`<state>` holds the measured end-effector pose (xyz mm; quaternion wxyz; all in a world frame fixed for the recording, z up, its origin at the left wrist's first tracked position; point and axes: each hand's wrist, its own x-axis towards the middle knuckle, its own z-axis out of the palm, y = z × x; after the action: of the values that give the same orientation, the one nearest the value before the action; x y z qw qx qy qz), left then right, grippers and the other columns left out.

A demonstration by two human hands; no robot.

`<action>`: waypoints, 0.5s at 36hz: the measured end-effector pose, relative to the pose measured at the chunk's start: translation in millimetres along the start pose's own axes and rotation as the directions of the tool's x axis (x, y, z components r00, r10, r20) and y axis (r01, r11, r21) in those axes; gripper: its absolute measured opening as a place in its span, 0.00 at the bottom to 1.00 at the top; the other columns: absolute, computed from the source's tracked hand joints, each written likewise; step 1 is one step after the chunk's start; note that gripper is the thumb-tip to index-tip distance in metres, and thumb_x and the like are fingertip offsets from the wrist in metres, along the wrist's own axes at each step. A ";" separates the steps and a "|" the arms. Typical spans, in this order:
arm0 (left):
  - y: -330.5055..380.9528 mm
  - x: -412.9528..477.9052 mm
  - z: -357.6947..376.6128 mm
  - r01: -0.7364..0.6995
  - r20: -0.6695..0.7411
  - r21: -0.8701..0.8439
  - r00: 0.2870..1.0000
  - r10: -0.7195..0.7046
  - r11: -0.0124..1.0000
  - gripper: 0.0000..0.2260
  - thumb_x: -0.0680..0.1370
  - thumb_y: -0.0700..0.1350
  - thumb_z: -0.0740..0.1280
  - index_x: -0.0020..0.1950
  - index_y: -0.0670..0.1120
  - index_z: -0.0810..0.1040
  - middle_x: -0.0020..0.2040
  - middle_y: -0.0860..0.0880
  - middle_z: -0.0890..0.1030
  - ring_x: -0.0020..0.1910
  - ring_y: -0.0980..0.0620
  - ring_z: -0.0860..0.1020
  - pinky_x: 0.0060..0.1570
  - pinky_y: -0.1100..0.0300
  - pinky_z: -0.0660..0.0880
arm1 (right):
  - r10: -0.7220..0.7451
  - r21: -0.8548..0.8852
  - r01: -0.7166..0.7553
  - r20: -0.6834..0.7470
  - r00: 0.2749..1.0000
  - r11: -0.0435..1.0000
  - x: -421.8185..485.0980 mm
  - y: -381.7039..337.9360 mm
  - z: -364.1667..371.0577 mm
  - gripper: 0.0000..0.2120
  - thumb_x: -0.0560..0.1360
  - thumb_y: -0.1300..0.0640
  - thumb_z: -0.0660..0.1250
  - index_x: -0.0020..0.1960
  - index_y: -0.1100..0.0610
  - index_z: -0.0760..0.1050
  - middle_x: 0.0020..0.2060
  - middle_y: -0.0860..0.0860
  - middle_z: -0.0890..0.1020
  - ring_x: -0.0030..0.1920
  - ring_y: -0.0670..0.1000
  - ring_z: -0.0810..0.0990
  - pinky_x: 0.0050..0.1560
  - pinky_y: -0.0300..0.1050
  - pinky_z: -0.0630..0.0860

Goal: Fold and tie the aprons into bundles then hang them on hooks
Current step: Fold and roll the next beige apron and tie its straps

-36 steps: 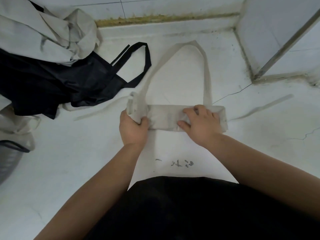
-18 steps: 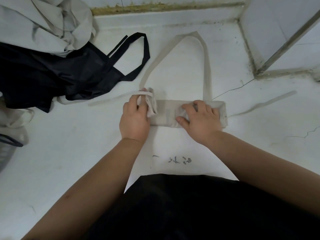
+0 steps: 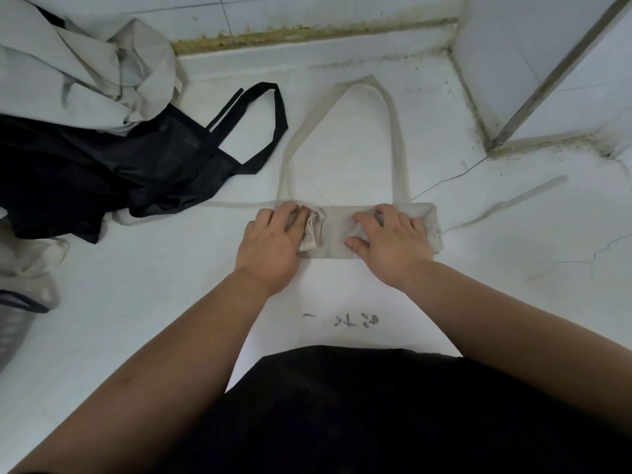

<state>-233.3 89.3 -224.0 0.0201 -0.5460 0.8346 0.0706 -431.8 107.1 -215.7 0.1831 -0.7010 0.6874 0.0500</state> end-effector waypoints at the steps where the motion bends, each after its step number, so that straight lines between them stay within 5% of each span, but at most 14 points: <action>1: 1.3 -0.1 -1.4 -0.006 0.014 -0.003 1.000 0.006 1.000 0.26 0.77 0.49 0.59 0.75 0.44 0.65 0.72 0.45 0.66 0.60 0.40 0.68 0.54 0.49 0.68 | 0.004 -0.003 -0.004 -0.005 1.000 1.000 0.4 -0.4 0.3 0.22 0.80 0.39 0.50 0.72 0.45 0.59 0.69 0.52 0.61 0.69 0.55 0.61 0.67 0.50 0.55; 5: 12.9 -2.3 -4.2 0.007 0.063 -0.012 0.998 -0.006 1.000 0.41 0.71 0.70 0.38 0.77 0.48 0.59 0.74 0.50 0.60 0.63 0.46 0.60 0.60 0.52 0.63 | 0.014 0.002 -0.014 -0.016 1.000 1.000 -0.4 -1.0 -1.1 0.23 0.80 0.40 0.50 0.72 0.45 0.59 0.71 0.52 0.60 0.70 0.55 0.60 0.67 0.49 0.54; 8: 12.6 -3.0 -5.6 0.028 0.128 -0.019 0.991 -0.026 0.999 0.41 0.70 0.68 0.32 0.78 0.51 0.55 0.75 0.51 0.55 0.66 0.47 0.57 0.62 0.52 0.60 | 0.017 0.033 -0.017 -0.009 1.000 0.999 -0.3 -1.2 -2.7 0.24 0.79 0.40 0.52 0.73 0.45 0.60 0.71 0.51 0.60 0.71 0.54 0.59 0.69 0.49 0.54; 12: 6.3 0.9 -6.6 0.063 0.171 -0.158 0.985 -0.036 0.985 0.25 0.81 0.59 0.40 0.78 0.55 0.53 0.76 0.54 0.53 0.69 0.47 0.55 0.66 0.53 0.56 | 0.108 0.145 -0.092 -0.108 0.988 0.985 -5.9 2.7 -4.9 0.27 0.77 0.42 0.59 0.73 0.49 0.60 0.71 0.51 0.63 0.72 0.53 0.60 0.69 0.48 0.53; 15: 6.7 2.7 -4.0 0.098 0.193 -0.170 0.979 -0.064 0.981 0.22 0.83 0.56 0.44 0.78 0.57 0.53 0.76 0.54 0.53 0.69 0.47 0.55 0.65 0.54 0.56 | 0.445 0.342 -0.342 -0.292 0.846 0.875 -13.5 6.5 -5.1 0.34 0.74 0.45 0.64 0.75 0.54 0.55 0.72 0.55 0.60 0.72 0.56 0.58 0.69 0.53 0.54; 18: 8.7 5.3 -2.1 0.106 0.176 -0.139 0.981 -0.081 0.985 0.22 0.83 0.56 0.47 0.77 0.57 0.54 0.76 0.52 0.53 0.67 0.46 0.56 0.64 0.53 0.57 | 0.768 0.665 -0.536 -0.087 0.635 0.519 -14.5 5.8 -7.8 0.43 0.72 0.46 0.67 0.76 0.57 0.46 0.73 0.57 0.55 0.71 0.59 0.61 0.70 0.56 0.59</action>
<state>-243.3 87.6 -221.7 0.0537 -0.5768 0.7955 0.1775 -439.6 118.4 -204.9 0.2211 -0.2865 0.9033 -0.2302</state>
